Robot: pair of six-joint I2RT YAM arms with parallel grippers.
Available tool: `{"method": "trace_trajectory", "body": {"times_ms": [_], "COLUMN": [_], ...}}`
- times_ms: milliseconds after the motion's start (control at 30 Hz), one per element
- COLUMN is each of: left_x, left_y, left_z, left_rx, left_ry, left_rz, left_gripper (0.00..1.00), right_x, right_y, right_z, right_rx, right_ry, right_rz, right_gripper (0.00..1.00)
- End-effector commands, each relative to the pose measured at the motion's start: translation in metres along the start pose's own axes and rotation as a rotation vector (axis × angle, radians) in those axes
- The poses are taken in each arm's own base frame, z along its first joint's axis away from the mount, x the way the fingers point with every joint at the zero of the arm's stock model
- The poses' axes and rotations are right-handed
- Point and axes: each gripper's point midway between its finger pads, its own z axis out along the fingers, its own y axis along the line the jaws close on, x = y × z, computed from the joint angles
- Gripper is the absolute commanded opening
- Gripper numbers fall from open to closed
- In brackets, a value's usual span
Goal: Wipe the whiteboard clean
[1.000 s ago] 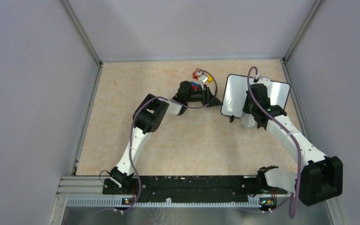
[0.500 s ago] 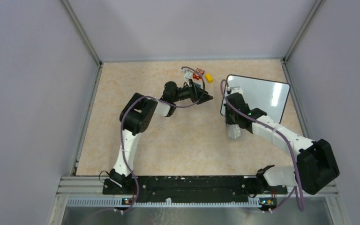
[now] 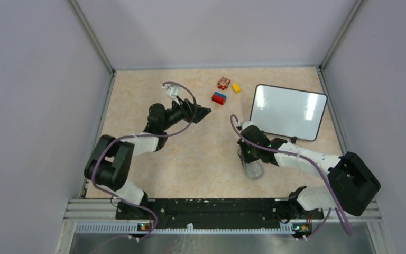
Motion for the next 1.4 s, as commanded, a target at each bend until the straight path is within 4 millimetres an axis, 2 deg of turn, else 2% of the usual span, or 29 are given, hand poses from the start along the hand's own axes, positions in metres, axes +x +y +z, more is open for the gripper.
{"method": "trace_trajectory", "body": {"times_ms": [0,100,200,300,367,433,533,667,767,900,1033,1067,1200,1267,1367], "left_x": [0.021,0.028,0.032,0.030,0.028,0.024,0.033,0.051,0.065,0.083,0.099,0.112,0.127,0.134,0.148], "left_y": [-0.001,-0.012,-0.018,-0.027,-0.037,-0.049,-0.067,-0.068,-0.060,-0.043,-0.048,-0.040,-0.039,-0.040,-0.043], "left_z": [-0.038,-0.057,-0.070,-0.076,-0.071,-0.054,-0.017,0.041,0.086,0.136,0.164,0.168,0.174,0.176,0.180], "left_rx": [-0.122,-0.136,-0.167,-0.157,-0.099,-0.013,0.109,0.226,0.273,0.273,0.376,0.373,0.405,0.427,0.456], "left_ry": [0.029,0.053,0.101,0.110,0.102,0.111,0.149,0.163,0.192,0.216,0.237,0.262,0.274,0.287,0.315], "left_rz": [-0.012,-0.013,0.001,0.017,0.034,0.054,0.073,0.057,0.019,0.027,0.055,0.037,-0.003,-0.006,-0.012], "left_gripper": [0.93,0.94,0.94,0.97,0.99,0.99,0.98,0.97,0.92,0.93,0.93,0.92,0.88,0.86,0.76], "right_x": [-0.011,-0.013,-0.026,-0.051,-0.076,-0.097,-0.120,-0.143,-0.155,-0.163,-0.162,-0.159,-0.139,-0.129,-0.127], "right_y": [0.026,0.027,0.018,-0.001,-0.014,-0.034,-0.075,-0.134,-0.170,-0.215,-0.255,-0.268,-0.308,-0.323,-0.328], "right_z": [-0.005,-0.006,-0.015,-0.031,-0.048,-0.064,-0.086,-0.113,-0.129,-0.144,-0.156,-0.159,-0.170,-0.172,-0.168], "right_rx": [-0.104,-0.108,-0.049,0.060,0.125,0.200,0.292,0.389,0.452,0.514,0.535,0.554,0.635,0.646,0.649], "right_ry": [-0.073,-0.096,-0.152,-0.251,-0.334,-0.403,-0.463,-0.546,-0.585,-0.623,-0.678,-0.692,-0.727,-0.728,-0.724], "right_rz": [-0.004,0.000,0.043,0.097,0.138,0.193,0.313,0.432,0.492,0.602,0.741,0.777,0.873,0.920,0.905], "right_gripper": [0.00,0.00,0.00,0.00,0.00,0.00,0.00,0.00,0.00,0.00,0.00,0.00,0.00,0.00,0.00]}}
